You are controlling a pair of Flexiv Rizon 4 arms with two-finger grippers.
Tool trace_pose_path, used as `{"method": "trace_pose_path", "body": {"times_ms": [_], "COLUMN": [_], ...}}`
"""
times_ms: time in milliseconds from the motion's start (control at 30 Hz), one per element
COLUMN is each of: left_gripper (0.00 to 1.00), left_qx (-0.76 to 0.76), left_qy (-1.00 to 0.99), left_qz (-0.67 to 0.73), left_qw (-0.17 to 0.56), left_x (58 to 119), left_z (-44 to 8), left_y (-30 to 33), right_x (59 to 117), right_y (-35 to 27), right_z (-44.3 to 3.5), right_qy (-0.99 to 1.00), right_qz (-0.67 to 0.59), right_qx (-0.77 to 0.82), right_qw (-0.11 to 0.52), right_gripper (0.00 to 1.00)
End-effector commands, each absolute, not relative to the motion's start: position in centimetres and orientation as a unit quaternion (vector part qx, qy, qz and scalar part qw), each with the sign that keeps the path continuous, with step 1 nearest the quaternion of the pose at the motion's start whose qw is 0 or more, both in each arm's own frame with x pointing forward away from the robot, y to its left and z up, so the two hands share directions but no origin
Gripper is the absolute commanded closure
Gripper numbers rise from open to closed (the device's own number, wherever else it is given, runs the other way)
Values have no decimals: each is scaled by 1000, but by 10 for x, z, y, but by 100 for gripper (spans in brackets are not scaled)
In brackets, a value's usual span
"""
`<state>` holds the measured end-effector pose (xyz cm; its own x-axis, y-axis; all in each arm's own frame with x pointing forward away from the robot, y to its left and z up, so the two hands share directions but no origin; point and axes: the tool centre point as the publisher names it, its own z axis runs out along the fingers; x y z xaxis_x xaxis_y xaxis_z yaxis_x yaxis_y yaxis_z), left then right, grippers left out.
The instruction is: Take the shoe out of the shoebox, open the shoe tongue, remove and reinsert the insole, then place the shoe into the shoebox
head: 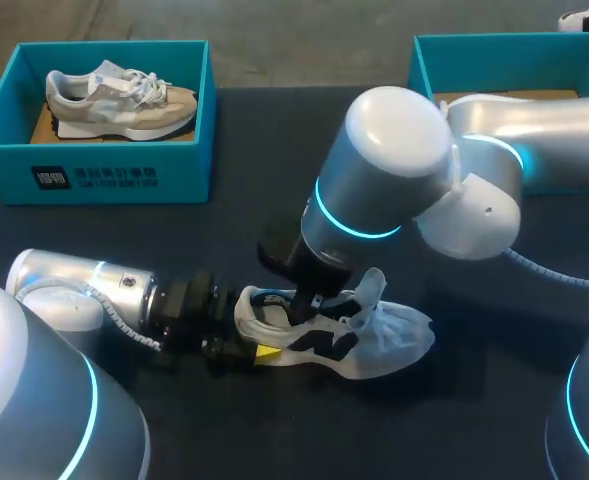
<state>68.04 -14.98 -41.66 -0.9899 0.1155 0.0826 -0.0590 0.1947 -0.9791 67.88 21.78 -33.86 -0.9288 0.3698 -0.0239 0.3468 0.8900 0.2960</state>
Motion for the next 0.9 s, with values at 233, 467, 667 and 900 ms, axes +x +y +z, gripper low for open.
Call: {"method": "trace_pose_path", "body": {"times_ms": [233,467,667,900], "left_gripper": [100,100,100,100], "left_qx": [-18,-18,-18,-18], "left_qy": [-771,-771,-771,-771], "left_qz": [633,633,633,633], "left_qw": [69,69,69,69], "left_x": [679,679,679,679], "left_z": [-416,-416,-416,-416], "left_y": [-151,-151,-151,-151], "right_x": [677,679,680,678], "right_y": [196,194,196,196], "right_z": [-327,-328,-328,-325], "right_qy": [971,974,976,976], "right_qz": [193,206,209,216], "right_qx": [139,97,62,27], "right_qw": [33,19,13,7], "right_gripper": [100,100,100,100]}}
